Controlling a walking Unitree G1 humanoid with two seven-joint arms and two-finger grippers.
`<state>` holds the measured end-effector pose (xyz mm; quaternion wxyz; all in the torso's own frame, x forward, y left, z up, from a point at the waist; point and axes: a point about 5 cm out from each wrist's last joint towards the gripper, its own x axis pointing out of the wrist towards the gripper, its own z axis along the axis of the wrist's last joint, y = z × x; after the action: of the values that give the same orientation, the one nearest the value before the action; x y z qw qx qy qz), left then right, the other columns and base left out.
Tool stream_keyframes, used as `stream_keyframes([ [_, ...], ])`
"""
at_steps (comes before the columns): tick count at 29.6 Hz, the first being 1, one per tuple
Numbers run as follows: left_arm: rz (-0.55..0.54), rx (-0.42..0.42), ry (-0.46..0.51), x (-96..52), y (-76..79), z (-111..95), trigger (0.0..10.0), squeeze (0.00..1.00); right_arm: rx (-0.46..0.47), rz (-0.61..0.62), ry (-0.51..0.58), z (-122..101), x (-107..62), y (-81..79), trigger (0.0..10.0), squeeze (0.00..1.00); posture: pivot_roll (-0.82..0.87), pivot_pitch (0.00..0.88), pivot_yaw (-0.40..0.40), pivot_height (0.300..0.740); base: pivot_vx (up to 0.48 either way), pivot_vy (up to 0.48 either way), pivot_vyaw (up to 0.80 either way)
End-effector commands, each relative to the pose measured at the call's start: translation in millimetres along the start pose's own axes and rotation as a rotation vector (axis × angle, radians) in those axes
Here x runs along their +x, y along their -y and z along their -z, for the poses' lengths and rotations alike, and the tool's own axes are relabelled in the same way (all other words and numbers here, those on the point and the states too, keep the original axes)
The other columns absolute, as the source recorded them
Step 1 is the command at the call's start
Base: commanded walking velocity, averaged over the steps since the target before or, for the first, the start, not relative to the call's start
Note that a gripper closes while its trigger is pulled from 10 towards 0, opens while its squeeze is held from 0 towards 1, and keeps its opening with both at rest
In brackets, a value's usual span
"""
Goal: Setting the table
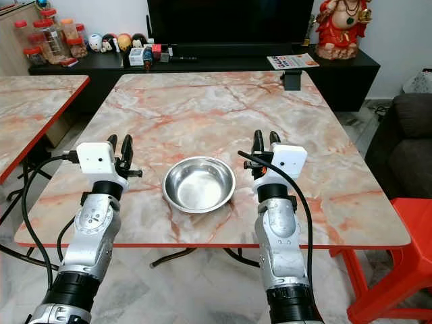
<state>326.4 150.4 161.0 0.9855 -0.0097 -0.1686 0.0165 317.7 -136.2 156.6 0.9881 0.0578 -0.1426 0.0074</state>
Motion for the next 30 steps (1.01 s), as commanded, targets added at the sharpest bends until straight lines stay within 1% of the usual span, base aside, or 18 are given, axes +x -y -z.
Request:
stream_keyframes([
  [1,0.001,-0.003,-0.002,2.5,0.1,0.7,10.0,0.00,-0.006,-0.004,0.018,-3.1,3.7,-1.3,10.0,0.00,-0.05,0.000,0.031,0.740,0.000,0.304,0.00],
  [8,0.011,-0.017,-0.020,2.4,3.7,3.4,10.0,0.00,0.000,-0.003,0.020,-3.2,2.6,-1.1,10.0,0.00,-0.06,0.000,0.039,0.740,0.000,0.350,0.00],
  [13,0.009,-0.014,-0.026,2.1,3.3,4.3,10.0,0.00,0.008,-0.005,0.014,-1.8,2.0,-1.3,10.0,0.00,-0.05,0.000,0.039,0.740,0.000,0.415,0.00],
  [16,0.007,-0.012,-0.030,1.8,2.5,4.7,10.0,0.00,0.036,-0.006,0.030,-3.0,2.5,-2.1,10.0,0.00,-0.05,0.000,0.040,0.740,0.000,0.421,-0.80],
  [17,0.006,-0.012,-0.029,1.9,2.1,4.5,10.0,0.00,0.009,-0.013,0.033,-3.8,2.8,-3.3,10.0,0.00,-0.05,0.000,0.040,0.740,0.000,0.420,0.00],
  [18,0.006,-0.013,-0.029,2.0,2.0,4.4,10.0,0.00,0.005,-0.013,0.033,-3.9,2.8,-3.7,10.0,0.00,-0.05,0.000,0.040,0.740,0.000,0.420,0.00],
  [30,0.000,-0.010,-0.035,2.4,1.2,3.4,10.0,0.00,0.019,-0.008,0.022,-1.6,1.4,-5.1,10.0,0.00,-0.04,0.000,0.036,0.740,0.000,0.423,0.00],
])
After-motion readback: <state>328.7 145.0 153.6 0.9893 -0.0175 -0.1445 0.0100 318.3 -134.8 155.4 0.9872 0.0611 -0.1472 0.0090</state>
